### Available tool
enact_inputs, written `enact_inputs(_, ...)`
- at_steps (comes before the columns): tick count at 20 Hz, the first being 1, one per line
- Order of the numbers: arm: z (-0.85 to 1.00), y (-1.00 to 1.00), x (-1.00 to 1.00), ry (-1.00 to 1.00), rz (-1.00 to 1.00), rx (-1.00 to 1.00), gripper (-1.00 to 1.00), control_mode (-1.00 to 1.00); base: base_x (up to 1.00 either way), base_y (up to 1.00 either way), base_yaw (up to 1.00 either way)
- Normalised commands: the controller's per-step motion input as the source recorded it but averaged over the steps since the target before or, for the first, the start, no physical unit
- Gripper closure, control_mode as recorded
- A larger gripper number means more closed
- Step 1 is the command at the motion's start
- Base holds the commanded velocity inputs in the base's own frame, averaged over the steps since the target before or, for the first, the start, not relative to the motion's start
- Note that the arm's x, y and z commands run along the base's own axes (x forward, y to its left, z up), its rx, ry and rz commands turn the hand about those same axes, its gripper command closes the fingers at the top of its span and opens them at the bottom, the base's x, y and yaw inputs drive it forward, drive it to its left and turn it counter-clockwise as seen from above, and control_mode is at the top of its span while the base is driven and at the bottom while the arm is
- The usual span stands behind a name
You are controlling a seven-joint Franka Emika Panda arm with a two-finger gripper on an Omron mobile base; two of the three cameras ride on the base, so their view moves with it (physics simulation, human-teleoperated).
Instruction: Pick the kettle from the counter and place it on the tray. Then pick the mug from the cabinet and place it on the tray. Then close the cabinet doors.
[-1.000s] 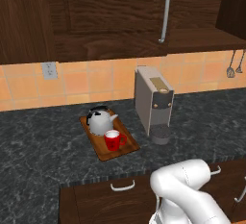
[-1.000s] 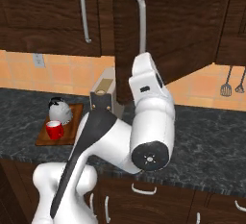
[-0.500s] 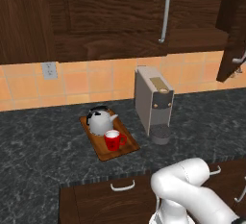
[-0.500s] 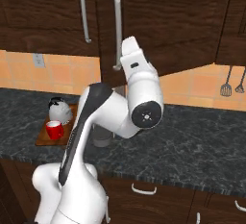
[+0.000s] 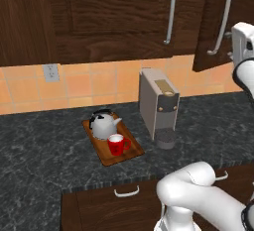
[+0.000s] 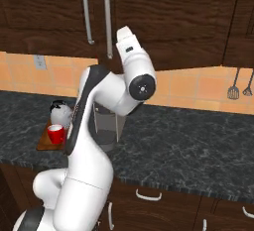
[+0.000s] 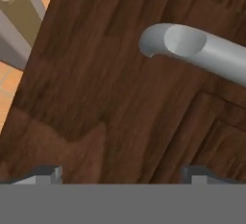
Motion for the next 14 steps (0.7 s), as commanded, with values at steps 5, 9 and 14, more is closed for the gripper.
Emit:
enact_inputs(5,-0.15,0.42,0.99,0.23,0.0,0.0,-1.0,-1.0,0.0,0.0,0.0)
enact_inputs(9,-0.1,0.22,0.75,0.21,-0.16,-0.11,-1.0,-1.0,0.0,0.0,0.0)
enact_inputs(14,0.0,0.07,0.37,0.18,-0.25,-0.05,-1.0,-1.0,0.0,0.0,0.0)
